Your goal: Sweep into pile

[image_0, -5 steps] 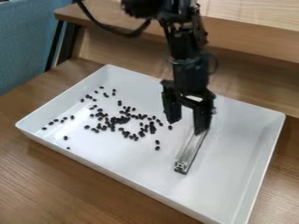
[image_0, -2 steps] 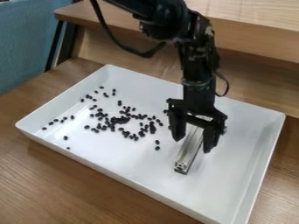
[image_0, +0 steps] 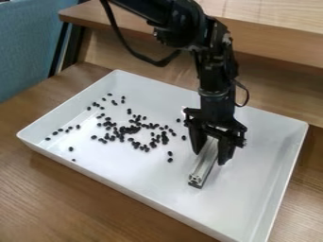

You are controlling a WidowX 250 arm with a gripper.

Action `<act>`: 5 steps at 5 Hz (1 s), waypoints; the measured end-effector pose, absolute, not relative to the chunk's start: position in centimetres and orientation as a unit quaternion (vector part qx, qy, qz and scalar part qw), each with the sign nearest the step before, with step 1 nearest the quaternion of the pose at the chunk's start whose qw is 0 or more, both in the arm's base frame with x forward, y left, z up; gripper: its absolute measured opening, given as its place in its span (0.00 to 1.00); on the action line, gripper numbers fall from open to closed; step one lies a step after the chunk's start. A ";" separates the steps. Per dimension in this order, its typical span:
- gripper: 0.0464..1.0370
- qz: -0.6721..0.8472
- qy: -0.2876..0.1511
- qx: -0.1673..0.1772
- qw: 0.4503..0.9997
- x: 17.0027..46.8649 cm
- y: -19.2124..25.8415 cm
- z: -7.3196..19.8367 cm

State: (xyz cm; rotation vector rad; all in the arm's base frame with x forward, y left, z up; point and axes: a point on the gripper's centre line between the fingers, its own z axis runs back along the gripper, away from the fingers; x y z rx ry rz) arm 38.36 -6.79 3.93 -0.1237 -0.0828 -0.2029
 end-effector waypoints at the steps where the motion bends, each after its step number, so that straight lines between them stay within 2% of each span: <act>1: 0.37 -0.104 -0.044 -0.056 0.992 38.5 -6.6 3.9; 2: 0.35 -0.098 -0.042 -0.053 0.993 38.6 -6.5 3.8; 4: 0.35 -0.099 -0.033 -0.021 0.994 38.6 -4.6 3.5; 5: 0.35 -0.103 -0.034 -0.019 0.994 38.7 -3.9 3.3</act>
